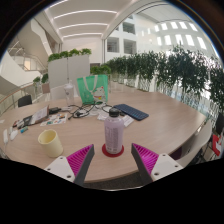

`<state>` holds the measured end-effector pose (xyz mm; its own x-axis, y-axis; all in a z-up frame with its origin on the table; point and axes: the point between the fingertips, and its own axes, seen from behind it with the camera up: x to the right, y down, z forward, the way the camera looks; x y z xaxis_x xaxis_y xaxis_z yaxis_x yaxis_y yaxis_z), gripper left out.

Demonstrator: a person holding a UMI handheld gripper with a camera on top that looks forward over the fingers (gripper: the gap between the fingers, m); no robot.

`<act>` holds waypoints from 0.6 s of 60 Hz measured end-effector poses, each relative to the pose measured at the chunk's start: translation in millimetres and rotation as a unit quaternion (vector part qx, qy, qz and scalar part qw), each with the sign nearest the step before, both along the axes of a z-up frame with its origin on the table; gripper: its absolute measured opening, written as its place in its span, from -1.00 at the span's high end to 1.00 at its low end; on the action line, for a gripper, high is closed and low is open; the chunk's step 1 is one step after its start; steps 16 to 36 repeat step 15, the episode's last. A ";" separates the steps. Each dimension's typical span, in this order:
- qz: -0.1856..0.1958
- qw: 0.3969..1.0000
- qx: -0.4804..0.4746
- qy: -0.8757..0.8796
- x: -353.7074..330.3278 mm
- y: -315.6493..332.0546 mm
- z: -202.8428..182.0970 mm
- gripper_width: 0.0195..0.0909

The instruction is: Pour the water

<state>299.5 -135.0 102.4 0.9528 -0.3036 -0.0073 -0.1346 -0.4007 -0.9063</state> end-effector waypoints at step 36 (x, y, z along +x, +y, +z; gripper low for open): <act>0.003 1.000 0.008 0.008 -87.3 -122.7 74.4 -0.74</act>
